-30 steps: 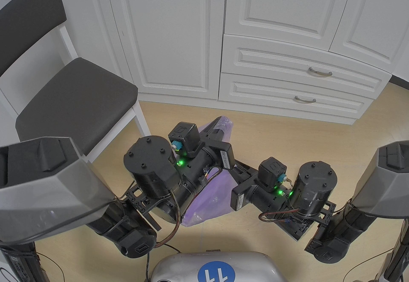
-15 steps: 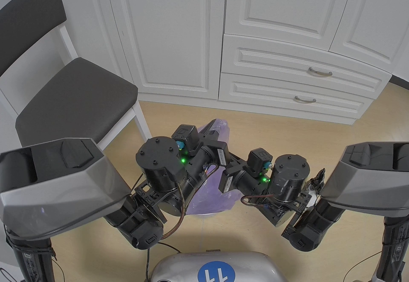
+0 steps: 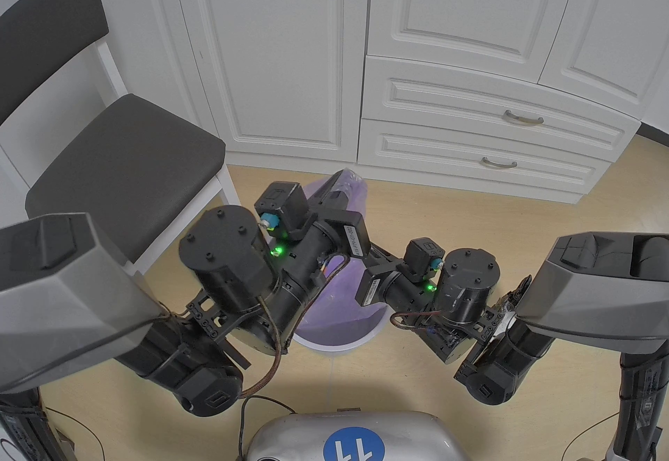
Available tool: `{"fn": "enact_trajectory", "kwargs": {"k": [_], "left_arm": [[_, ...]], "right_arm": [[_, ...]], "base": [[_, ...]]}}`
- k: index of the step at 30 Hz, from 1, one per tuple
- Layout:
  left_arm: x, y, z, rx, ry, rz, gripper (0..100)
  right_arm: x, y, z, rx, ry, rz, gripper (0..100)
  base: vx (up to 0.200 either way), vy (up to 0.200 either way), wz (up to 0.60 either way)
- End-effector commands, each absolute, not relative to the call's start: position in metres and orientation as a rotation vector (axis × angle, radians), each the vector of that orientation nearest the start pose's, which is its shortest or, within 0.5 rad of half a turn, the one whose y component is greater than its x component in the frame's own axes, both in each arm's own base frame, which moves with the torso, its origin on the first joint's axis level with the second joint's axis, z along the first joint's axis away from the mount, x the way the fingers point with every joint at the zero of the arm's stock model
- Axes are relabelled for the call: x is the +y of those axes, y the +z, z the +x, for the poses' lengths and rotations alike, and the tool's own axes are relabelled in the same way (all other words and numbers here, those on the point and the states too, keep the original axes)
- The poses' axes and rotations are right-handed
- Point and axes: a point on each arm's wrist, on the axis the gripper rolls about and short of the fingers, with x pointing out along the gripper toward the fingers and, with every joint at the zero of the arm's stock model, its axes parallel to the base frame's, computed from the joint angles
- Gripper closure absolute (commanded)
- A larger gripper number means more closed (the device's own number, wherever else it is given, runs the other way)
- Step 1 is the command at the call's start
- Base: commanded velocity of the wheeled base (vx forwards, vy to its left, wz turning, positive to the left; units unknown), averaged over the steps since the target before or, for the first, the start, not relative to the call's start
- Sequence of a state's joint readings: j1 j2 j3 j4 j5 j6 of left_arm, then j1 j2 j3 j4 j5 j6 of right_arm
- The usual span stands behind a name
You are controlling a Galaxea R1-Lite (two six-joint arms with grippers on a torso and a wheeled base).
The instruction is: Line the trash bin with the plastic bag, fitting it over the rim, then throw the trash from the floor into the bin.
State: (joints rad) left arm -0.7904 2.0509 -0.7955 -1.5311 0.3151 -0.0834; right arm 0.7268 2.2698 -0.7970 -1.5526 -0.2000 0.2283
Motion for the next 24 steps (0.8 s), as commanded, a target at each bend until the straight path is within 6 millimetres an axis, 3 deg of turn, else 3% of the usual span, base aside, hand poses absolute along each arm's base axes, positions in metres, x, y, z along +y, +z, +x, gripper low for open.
{"fn": "enact_trajectory", "kwargs": {"k": [1, 6, 15, 24], "left_arm": [[-0.242, 0.176, 0.244, -0.270, -0.492, -0.244, 100], [-0.237, 0.181, 0.231, -0.278, -0.511, -0.224, 100], [-0.247, 0.164, 0.229, -0.226, -0.537, -0.196, 100], [-0.274, 0.139, 0.199, -0.140, -0.651, -0.165, 100]], "right_arm": [[0.252, 0.076, 0.293, -0.036, 0.530, 0.271, 100], [0.252, 0.076, 0.293, -0.035, 0.530, 0.270, 100], [0.243, 0.067, 0.283, 0.020, 0.551, 0.230, 100], [0.201, 0.059, 0.264, 0.108, 0.623, 0.056, 100]], "base": [[0.000, 0.000, 0.00], [0.000, 0.000, 0.00], [0.000, 0.000, 0.00], [0.000, 0.000, 0.00]]}}
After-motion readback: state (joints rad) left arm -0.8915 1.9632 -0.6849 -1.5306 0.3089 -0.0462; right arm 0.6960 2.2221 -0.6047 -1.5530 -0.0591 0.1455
